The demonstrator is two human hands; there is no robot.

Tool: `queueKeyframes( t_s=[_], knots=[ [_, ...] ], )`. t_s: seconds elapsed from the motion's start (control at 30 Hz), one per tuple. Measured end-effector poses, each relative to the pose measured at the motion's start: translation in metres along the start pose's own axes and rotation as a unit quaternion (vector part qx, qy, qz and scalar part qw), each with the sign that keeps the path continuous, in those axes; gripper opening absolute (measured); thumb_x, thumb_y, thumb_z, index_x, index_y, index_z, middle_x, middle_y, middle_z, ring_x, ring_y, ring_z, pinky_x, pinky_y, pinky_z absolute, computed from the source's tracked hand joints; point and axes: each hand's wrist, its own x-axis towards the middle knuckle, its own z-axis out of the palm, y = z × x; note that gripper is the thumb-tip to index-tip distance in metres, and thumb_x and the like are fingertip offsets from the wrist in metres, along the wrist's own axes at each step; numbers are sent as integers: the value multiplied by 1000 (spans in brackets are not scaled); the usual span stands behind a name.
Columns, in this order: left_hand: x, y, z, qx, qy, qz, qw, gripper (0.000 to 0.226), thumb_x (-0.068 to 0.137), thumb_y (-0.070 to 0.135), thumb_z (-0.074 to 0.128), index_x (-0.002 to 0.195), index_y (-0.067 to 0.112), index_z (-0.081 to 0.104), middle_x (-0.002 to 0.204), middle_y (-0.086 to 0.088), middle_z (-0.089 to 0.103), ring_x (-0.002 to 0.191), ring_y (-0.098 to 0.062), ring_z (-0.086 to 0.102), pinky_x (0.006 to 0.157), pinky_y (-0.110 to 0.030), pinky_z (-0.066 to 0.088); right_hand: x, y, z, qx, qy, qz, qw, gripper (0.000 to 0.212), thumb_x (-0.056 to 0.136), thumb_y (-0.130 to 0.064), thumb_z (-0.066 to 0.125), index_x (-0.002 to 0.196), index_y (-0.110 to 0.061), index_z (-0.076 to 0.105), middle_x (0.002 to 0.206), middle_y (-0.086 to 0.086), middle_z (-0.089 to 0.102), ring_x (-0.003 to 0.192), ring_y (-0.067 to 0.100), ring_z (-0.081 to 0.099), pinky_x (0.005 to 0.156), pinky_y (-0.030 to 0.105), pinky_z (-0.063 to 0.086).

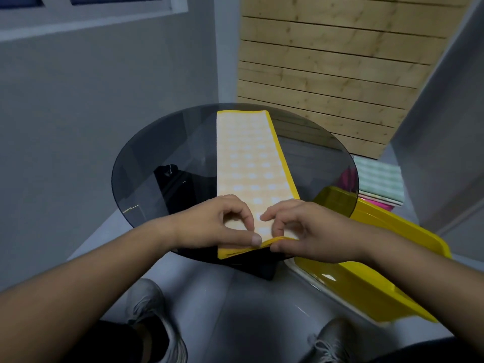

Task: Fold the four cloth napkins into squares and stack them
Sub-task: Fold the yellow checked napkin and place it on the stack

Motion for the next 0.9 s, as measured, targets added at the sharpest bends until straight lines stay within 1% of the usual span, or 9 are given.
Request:
queueKeyframes(
  t_s=[0.07,0.17,0.3,0.43,0.53,0.67,0.77,0.83,0.9],
  knots=[
    [-1,8,-11,-67,-43,-6,997,37,76,48,79,100,20,73,97,8,67,90,-4,60,83,-24,48,4,-4,-11,41,-1,13,999,11,84,-39,74,82,-31,66,119,-15,65,113,-1,57,100,32,47],
    [-2,21,-33,-106,-65,0,992,47,77,49,70,109,14,70,98,5,67,92,-6,59,82,-20,45,15,-11,-34,78,22,31,996,9,84,-36,74,85,-28,70,101,-6,74,93,10,68,87,41,54],
    [-2,35,-64,-138,-29,18,990,54,70,43,74,113,12,68,98,7,66,91,-3,59,79,-14,44,33,-15,-67,96,69,32,992,16,85,-31,74,88,-15,74,84,3,72,72,5,59,68,25,47],
    [13,33,-74,-120,77,-2,990,18,80,18,82,92,9,72,85,-7,64,79,-11,59,74,-24,46,53,-10,-82,169,114,56,977,21,81,-33,76,83,-11,74,73,0,66,66,3,51,59,18,39],
    [30,25,-72,-220,188,5,957,13,87,9,74,75,14,70,74,-2,65,70,-12,58,63,-19,45,66,4,-84,308,176,72,932,31,72,-43,73,83,-14,72,73,-6,67,68,5,56,60,15,43],
    [51,19,-70,-328,270,-11,905,14,92,14,67,98,4,74,93,-11,77,77,-18,72,61,-24,54,73,31,-71,476,177,104,855,35,74,-35,69,100,-12,70,90,0,75,79,15,69,67,24,55],
    [67,11,-70,-353,328,-36,876,17,94,18,67,96,4,75,88,-11,77,72,-20,72,61,-27,54,74,48,-57,390,127,124,903,26,82,-17,74,107,-11,69,94,-3,77,85,12,72,74,27,55],
    [75,7,-71,-385,351,-58,852,18,94,20,66,94,5,75,86,-10,77,70,-21,72,59,-29,56,75,55,-49,305,104,126,938,6,89,-9,69,92,-14,68,76,-11,72,72,6,65,69,21,50],
    [82,4,-72,-416,351,-74,836,20,95,24,66,95,5,73,86,-10,77,70,-21,72,59,-29,58,79,63,-43,258,115,138,949,15,92,-13,66,77,-14,64,66,-7,64,66,11,57,69,26,46]
  ],
)
